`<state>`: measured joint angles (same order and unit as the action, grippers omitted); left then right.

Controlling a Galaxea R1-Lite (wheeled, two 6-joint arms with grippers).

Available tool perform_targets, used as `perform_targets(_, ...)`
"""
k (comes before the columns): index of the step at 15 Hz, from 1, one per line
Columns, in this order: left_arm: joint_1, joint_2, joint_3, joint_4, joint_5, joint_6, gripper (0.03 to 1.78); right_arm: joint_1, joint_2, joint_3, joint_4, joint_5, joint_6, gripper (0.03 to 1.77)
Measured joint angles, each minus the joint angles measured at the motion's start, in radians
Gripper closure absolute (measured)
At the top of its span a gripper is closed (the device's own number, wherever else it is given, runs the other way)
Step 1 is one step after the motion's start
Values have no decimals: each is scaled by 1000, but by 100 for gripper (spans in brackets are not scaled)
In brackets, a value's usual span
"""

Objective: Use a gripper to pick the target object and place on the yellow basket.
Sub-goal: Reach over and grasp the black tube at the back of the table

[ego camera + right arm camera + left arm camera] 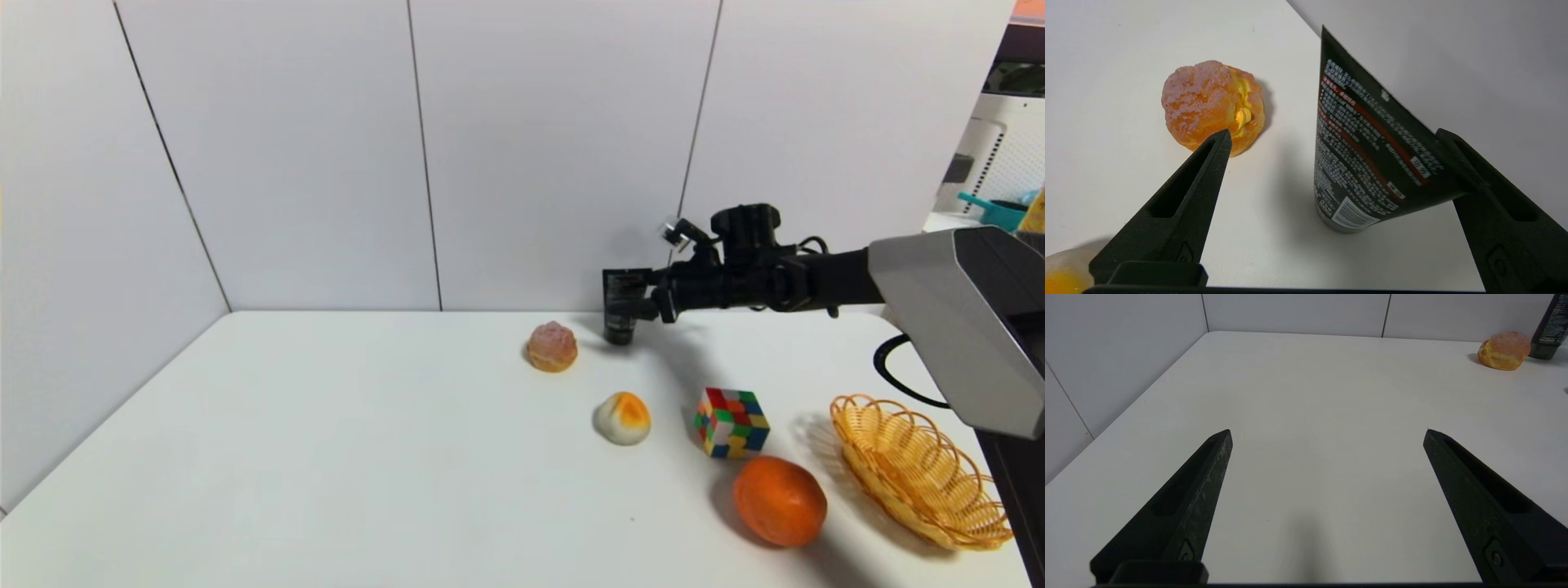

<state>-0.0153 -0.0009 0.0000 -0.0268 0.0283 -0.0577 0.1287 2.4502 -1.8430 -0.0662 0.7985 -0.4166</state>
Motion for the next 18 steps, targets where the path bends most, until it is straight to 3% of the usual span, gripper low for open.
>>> perform_targets(9,0,0,0,0,0,0,12,-3,17,-9,-16,1,0,10)
perform_targets(13,0,0,0,0,0,0,12,1,29,-9,-15,90,-3,10)
perform_targets(16,0,0,0,0,0,0,12,4,39,-11,-17,90,-4,10)
perform_targets(18,0,0,0,0,0,0,12,4,47,-25,-18,89,-3,40)
